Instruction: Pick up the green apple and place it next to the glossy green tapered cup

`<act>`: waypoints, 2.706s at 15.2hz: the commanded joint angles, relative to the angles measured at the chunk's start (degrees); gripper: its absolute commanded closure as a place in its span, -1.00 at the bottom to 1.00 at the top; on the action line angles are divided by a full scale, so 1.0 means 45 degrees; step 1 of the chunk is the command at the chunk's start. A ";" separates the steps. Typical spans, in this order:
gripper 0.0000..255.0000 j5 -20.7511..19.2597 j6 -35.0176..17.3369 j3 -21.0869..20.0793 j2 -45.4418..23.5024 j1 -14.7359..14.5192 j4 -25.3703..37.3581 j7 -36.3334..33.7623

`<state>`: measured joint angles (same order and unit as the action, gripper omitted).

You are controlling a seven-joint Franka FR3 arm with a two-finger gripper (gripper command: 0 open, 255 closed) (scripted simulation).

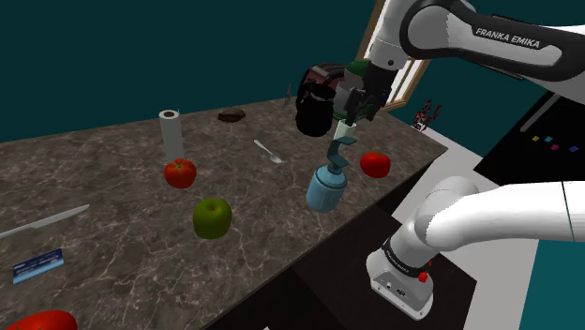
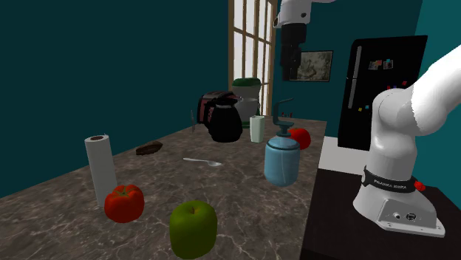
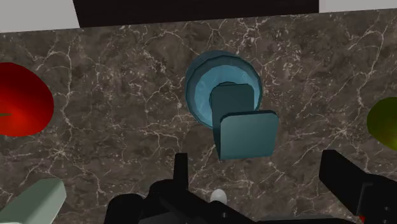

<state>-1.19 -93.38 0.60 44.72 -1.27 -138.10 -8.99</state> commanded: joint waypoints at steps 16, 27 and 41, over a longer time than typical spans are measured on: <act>-1.00 0.0348 -0.3074 -0.1181 -0.6489 -0.2312 0.2563 0.3087; -1.00 -0.0061 -0.4007 -0.2501 -1.0658 -0.3695 0.5169 0.4907; -1.00 -0.1190 -0.4735 -0.3748 -1.4360 -0.5242 0.7410 0.6313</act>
<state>-6.39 -113.83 -16.28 -19.56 -24.83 -104.24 19.34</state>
